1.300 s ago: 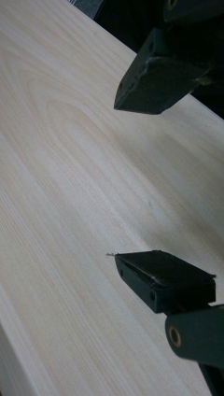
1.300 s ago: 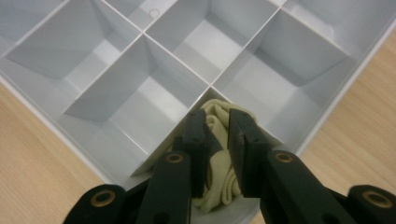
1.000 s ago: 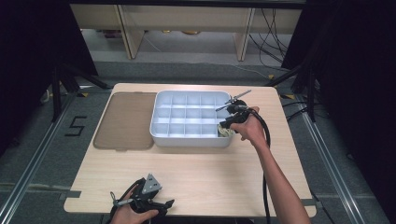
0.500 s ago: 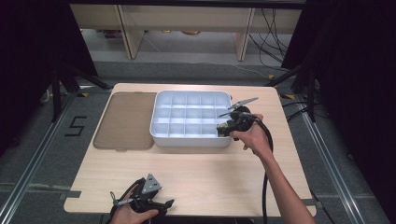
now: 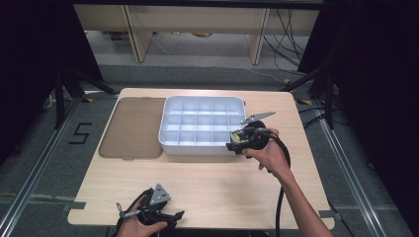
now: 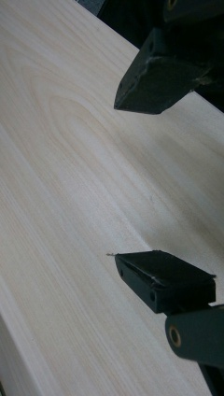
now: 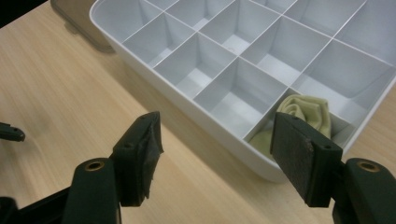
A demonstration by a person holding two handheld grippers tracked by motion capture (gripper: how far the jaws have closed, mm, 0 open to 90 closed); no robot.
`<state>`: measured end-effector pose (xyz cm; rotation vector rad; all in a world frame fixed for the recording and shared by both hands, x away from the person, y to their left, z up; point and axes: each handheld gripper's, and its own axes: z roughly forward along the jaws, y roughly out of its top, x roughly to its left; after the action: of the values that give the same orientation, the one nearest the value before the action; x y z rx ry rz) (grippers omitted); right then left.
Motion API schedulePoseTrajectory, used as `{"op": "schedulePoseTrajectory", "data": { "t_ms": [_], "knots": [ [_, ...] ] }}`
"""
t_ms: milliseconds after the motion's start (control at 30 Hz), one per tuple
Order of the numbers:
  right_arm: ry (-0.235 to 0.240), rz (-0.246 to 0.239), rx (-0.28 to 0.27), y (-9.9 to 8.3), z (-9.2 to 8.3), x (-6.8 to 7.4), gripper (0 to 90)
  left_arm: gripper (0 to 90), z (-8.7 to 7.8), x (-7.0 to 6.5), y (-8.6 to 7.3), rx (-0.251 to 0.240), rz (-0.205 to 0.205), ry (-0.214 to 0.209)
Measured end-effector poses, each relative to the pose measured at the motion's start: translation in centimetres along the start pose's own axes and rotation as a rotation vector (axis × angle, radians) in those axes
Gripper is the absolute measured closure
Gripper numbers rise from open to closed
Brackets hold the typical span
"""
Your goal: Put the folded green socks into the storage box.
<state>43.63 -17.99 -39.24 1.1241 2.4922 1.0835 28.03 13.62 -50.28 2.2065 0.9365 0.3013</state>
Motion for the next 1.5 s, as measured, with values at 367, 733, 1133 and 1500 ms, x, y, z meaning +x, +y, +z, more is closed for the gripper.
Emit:
{"op": "schedulePoseTrajectory", "data": {
  "t_ms": [367,733,1133,1500],
  "knots": [
    [0.029,0.026,-0.016,-2.4,-0.4,1.5,30.9,21.0,0.1,0.1,0.0,0.002,0.010,0.002],
    [0.045,0.006,-0.072,-4.6,-1.1,2.5,28.5,21.0,0.1,0.2,0.0,0.002,0.033,0.020],
    [0.044,0.025,-0.062,-6.4,-1.6,2.7,26.8,21.0,0.1,0.3,0.0,0.006,0.049,0.023],
    [0.046,0.010,-0.064,-7.9,-1.3,3.4,25.4,21.0,0.1,-0.1,0.1,0.001,0.037,0.014]
  ]
}}
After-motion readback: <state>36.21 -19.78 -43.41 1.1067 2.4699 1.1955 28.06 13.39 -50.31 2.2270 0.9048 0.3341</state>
